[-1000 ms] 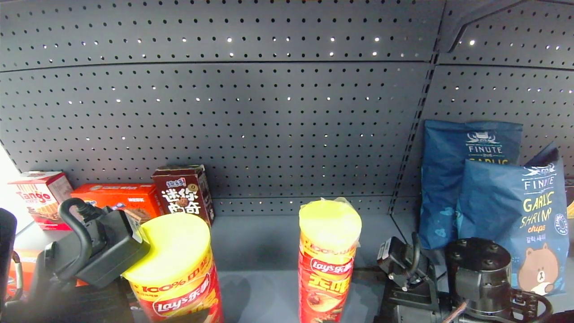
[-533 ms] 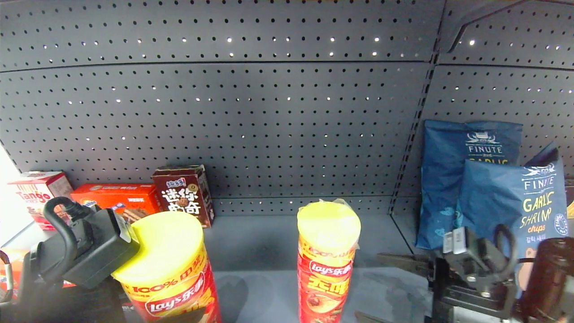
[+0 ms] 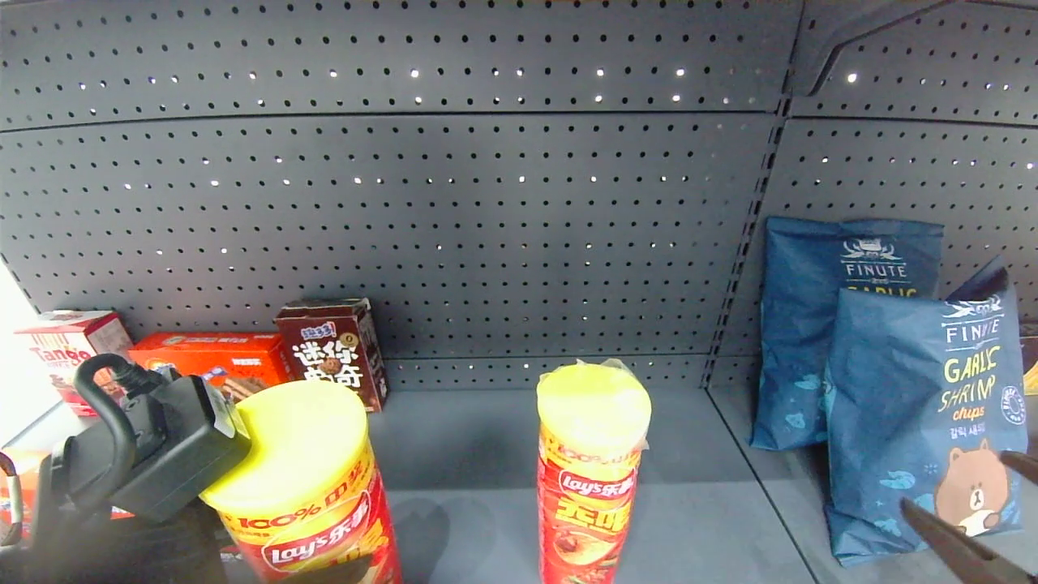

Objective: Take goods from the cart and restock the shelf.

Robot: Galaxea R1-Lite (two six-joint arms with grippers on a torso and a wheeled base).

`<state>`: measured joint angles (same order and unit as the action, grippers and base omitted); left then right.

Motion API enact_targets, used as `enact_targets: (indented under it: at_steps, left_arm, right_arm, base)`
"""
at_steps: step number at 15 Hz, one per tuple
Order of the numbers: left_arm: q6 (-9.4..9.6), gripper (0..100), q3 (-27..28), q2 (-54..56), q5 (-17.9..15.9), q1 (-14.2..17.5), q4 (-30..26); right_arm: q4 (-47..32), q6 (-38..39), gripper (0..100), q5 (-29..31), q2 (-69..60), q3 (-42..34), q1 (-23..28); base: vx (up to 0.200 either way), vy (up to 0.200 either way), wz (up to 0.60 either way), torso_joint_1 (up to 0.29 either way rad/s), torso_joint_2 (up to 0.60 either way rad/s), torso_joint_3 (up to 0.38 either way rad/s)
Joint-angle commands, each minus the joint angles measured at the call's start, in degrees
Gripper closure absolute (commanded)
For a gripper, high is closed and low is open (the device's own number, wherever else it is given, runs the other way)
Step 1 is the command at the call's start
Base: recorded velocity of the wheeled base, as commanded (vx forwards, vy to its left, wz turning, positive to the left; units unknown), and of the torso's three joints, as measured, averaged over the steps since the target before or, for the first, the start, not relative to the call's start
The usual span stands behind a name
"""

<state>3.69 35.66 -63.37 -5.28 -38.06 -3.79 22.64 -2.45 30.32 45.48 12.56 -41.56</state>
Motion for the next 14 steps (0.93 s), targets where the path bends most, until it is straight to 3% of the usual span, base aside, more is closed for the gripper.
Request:
enact_targets:
  at_steps: [1,2,3,4,7,10,11,12,13,14]
  left_arm:
    - [0.0,100,-0.15,0.09,-0.08,0.0,0.01]
    - [0.0,100,-0.15,0.17,-0.08,0.0,0.01]
    - [0.0,100,-0.33,0.52,-0.08,0.09,0.01]
    - [0.0,100,-0.15,0.7,-0.08,0.18,0.01]
    - [0.09,100,0.29,0.88,-0.08,-0.09,0.01]
    - [0.17,100,-0.59,1.23,-0.17,-0.52,0.01]
    - [0.17,100,-0.94,2.02,-0.17,-1.14,0.01]
    - [0.17,100,-0.94,2.28,-0.17,-1.14,0.01]
    - [0.17,100,-0.94,2.46,-0.17,-1.23,0.01]
    - [0.17,100,-1.03,2.9,-0.17,-1.23,0.01]
  right_arm:
    - [-1.72,0.17,0,9.23,-10.24,-7.19,3.5]
    - [-1.72,0.34,0,11.34,-12.08,-9.57,5.7]
    - [-2.86,0.34,0,12.22,-17.53,-12.38,11.76]
    - [-7.34,0.34,0,11.69,-22.72,-12.29,16.77]
    - [-24.66,-0.01,0,10.29,-40.39,-10.01,25.39]
    - [-23.52,-2.3,0,12.84,-40.82,-10.53,25.47]
    - [-22.37,-7.92,0,5.89,-42.06,-10.8,23.54]
    - [-21.58,-9.15,0,-5.97,-43.2,-10.97,19.41]
    - [-21.58,-9.15,0,-12.74,-43.55,-10.97,15.19]
    - [-21.58,-9.24,0,-13.36,-43.73,-10.97,11.5]
  base:
    - [0.0,0.0,0.0,0.0,0.0,0.0]
    - [0.0,0.0,0.0,0.0,0.0,0.0]
    - [0.0,0.0,0.0,0.0,0.0,0.0]
    - [0.0,0.0,0.0,0.0,0.0,0.0]
    - [0.0,0.0,0.0,0.0,0.0,0.0]
    - [0.0,0.0,0.0,0.0,0.0,0.0]
    - [0.0,0.0,0.0,0.0,0.0,0.0]
    - [0.0,0.0,0.0,0.0,0.0,0.0]
    - [0.0,0.0,0.0,0.0,0.0,0.0]
    - [0.0,0.0,0.0,0.0,0.0,0.0]
